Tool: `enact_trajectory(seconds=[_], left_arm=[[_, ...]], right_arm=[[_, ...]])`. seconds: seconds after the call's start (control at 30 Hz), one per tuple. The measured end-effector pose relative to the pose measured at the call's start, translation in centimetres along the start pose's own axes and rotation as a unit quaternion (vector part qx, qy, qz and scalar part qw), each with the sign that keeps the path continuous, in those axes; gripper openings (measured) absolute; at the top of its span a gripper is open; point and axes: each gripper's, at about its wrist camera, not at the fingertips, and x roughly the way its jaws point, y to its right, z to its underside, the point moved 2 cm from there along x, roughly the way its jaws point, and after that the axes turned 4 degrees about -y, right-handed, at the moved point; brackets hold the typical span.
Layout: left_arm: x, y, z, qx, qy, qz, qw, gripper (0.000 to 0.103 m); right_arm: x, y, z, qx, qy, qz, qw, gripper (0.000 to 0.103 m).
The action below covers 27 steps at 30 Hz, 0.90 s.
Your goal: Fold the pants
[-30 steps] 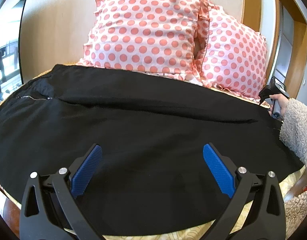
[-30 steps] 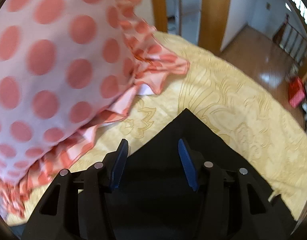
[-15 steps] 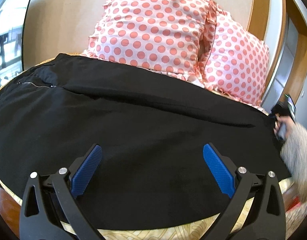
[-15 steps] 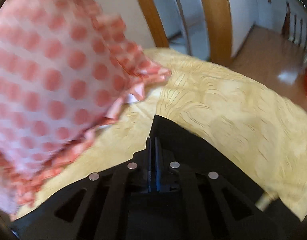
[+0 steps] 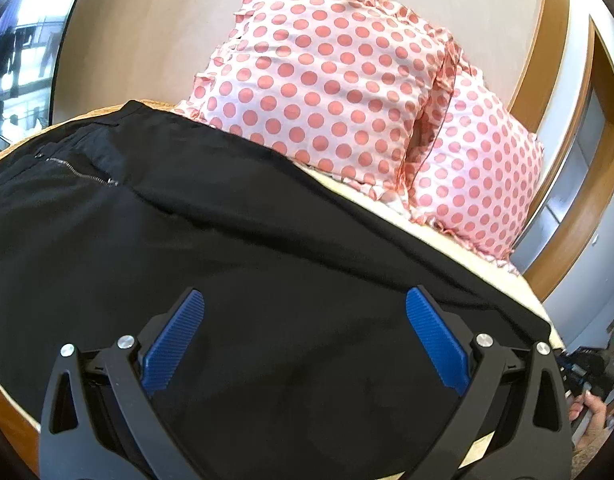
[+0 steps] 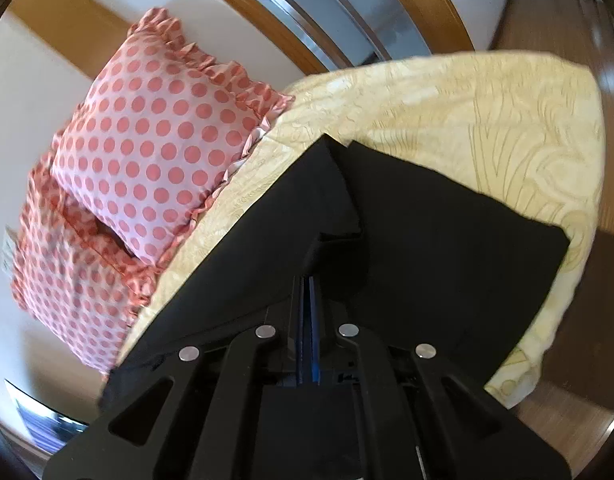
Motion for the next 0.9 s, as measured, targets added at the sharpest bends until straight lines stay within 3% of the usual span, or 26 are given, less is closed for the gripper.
enact_trajectory(seconds=[0.1, 0.13, 0.17, 0.23, 0.33, 0.43, 0.53, 0.63, 0.77, 0.87, 0.9], left_arm=[[-0.8, -0.9, -1.9, 0.002, 0.016, -0.001, 0.9999, 0.101], [-0.9, -1.2, -2.5, 0.002, 0.018, -0.005, 0.9998, 0.101], [-1.0, -1.6, -3.3, 0.001, 0.020, -0.013, 0.9997, 0.101], [-0.8, -2.5, -4.9, -0.004, 0.020, -0.029, 0.9994, 0.101], [0.4, -3.2, -7.0, -0.006, 0.015, -0.041, 0.9990, 0.101], [2.8, -3.6, -9.2, -0.002, -0.004, -0.046, 0.9989, 0.100], [6.0, -4.3, -11.7, -0.031, -0.040, -0.032, 0.9982, 0.096], [9.7, -5.4, -14.1, -0.071, -0.077, -0.021, 0.9943, 0.086], [15.5, -6.9, -16.9, -0.089, -0.117, -0.069, 0.9868, 0.078], [19.1, -8.8, -17.8, -0.131, -0.148, -0.089, 0.9762, 0.072], [20.4, -9.7, -18.0, -0.153, -0.159, -0.096, 0.9706, 0.063]], right_arm=[[0.0, 0.9, -0.2, 0.039, -0.016, 0.001, 0.999, 0.024], [0.2, 1.1, -0.4, 0.053, -0.022, -0.006, 0.998, 0.043], [0.0, 1.6, -0.2, 0.061, -0.022, -0.011, 0.998, 0.049], [-0.2, 1.6, -0.2, 0.064, -0.016, -0.017, 0.998, 0.050], [0.2, 1.4, -0.3, 0.058, -0.006, -0.014, 0.998, 0.044], [1.6, 1.5, -0.6, 0.050, -0.014, -0.029, 0.998, 0.005], [0.7, 2.3, -1.2, 0.057, 0.011, -0.073, 0.996, 0.005], [-1.6, 2.0, -2.1, 0.030, 0.048, -0.075, 0.996, 0.004], [-1.8, 2.4, -2.6, 0.034, 0.044, -0.079, 0.995, 0.005], [-1.6, 2.6, -2.7, 0.032, 0.043, -0.077, 0.996, 0.005], [-1.6, 2.6, -2.7, 0.032, 0.043, -0.077, 0.996, 0.005]])
